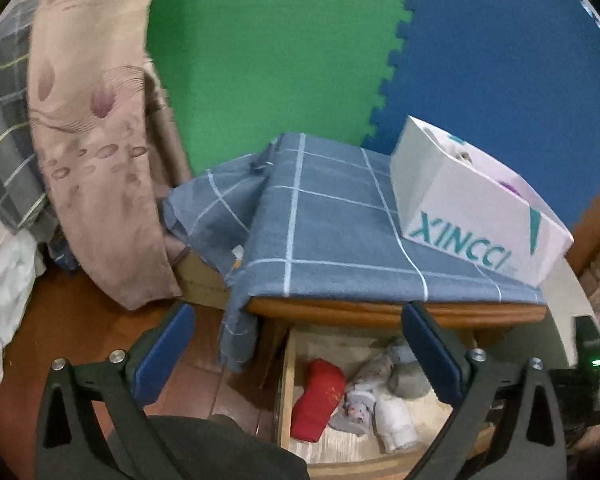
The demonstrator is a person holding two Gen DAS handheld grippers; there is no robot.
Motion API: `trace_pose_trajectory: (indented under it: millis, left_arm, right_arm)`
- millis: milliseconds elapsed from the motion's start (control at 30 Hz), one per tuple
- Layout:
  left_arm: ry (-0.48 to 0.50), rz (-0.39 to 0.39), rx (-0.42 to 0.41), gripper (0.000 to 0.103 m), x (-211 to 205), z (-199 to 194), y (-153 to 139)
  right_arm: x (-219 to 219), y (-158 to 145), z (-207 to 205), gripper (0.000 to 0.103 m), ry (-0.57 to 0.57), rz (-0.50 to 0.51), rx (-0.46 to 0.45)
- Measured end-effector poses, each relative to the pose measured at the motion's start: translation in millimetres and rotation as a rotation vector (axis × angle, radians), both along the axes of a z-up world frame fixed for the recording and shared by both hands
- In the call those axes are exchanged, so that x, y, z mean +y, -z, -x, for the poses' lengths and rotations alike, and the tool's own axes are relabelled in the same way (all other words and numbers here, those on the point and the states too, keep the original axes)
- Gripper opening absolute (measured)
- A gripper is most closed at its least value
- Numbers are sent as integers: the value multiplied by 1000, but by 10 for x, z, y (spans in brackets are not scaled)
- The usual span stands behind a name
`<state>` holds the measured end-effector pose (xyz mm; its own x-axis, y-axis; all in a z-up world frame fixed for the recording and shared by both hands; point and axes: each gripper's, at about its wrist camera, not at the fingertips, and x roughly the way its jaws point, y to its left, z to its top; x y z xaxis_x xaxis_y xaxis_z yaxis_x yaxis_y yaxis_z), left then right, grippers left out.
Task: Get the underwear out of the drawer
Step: 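Lower the right gripper into the drawer and grasp the white sock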
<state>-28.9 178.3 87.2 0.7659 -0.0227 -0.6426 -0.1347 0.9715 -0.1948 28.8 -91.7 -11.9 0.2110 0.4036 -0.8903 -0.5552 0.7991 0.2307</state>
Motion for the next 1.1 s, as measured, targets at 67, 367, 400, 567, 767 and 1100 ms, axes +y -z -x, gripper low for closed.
trace_pose_trajectory:
  millis: [67, 367, 400, 567, 767, 1100]
  left_arm:
    - [30, -21, -7, 102, -55, -8, -4]
    - [20, 117, -47, 102, 188, 58, 7]
    - [12, 150, -51, 102, 242, 62, 18]
    - [-44, 329, -74, 102, 540, 95, 94]
    - [-47, 304, -64, 102, 512, 84, 84]
    - [-11, 195, -55, 102, 322, 58, 41]
  right_arm:
    - [235, 195, 0, 57, -16, 70, 44]
    - [664, 935, -121, 57, 15, 282, 207]
    - [672, 977, -142, 57, 25, 301, 214]
    - [705, 1154, -242, 57, 60, 338, 264]
    - [803, 1319, -277, 57, 55, 360, 308]
    - [841, 1576, -396, 58, 43, 461, 397]
